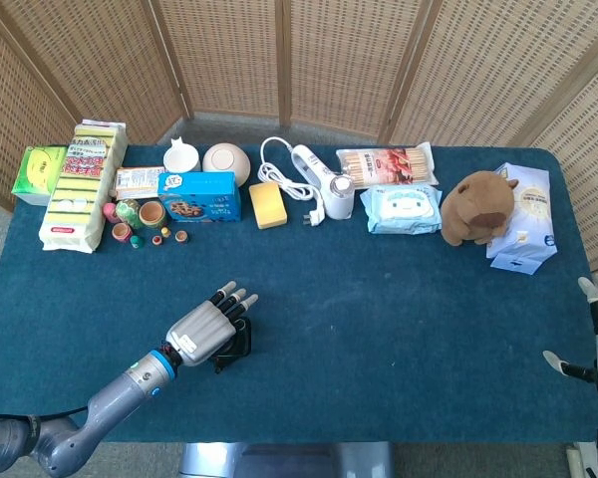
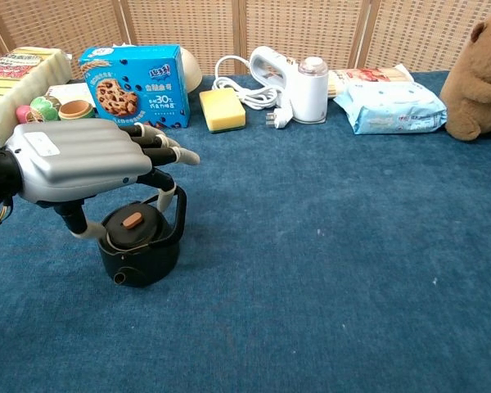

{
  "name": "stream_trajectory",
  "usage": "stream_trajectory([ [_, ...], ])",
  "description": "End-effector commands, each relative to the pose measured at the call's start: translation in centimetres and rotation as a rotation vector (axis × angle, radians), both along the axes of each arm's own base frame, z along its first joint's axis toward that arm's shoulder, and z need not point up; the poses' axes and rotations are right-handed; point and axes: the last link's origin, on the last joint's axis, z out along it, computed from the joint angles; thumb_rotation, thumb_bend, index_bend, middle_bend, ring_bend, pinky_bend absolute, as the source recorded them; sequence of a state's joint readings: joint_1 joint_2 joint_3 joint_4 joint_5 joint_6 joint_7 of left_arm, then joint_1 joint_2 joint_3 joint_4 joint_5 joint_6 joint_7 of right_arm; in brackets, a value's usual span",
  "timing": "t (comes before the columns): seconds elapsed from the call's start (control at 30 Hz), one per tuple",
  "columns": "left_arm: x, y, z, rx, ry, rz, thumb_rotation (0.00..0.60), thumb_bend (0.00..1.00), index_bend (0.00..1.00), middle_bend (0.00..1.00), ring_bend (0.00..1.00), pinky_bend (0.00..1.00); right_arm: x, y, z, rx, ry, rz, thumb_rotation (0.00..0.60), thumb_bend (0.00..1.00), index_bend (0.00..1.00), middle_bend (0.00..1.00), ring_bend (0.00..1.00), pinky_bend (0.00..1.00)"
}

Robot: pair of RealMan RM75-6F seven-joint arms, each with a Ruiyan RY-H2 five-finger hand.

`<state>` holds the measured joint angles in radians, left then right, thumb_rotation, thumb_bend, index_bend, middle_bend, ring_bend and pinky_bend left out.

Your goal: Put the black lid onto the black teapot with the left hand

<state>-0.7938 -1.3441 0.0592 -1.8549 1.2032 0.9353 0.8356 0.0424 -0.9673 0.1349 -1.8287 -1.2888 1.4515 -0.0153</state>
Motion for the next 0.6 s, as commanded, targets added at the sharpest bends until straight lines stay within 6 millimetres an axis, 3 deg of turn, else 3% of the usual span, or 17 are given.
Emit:
stream_trajectory([
  [0.03,0.0,0.0,0.0,0.007,0.011,0.003,0.6,0.19,0.3,0.0,0.0,0.03,0.0,0.0,0.0,-0.001,0.0,0.0,0.6,0.01,0.03,0.0,0.0,0.0],
  [0.3,0.5,-0.1,0.2,0.013,0.024,0.017,0.6,0.19,0.25,0.0,0.0,0.03,0.0,0.0,0.1,0.0,-0.002,0.001,0.6,0.01,0.03,0.0,0.0,0.0],
  [0.6,1.5,0.2,1.9,0.06,-0.042,0.018,0.6,0.18,0.25,0.0,0.0,0.03,0.0,0.1,0.1,0.002,-0.002,0.004,0.6,0.01,0.03,0.0,0.0,0.0],
])
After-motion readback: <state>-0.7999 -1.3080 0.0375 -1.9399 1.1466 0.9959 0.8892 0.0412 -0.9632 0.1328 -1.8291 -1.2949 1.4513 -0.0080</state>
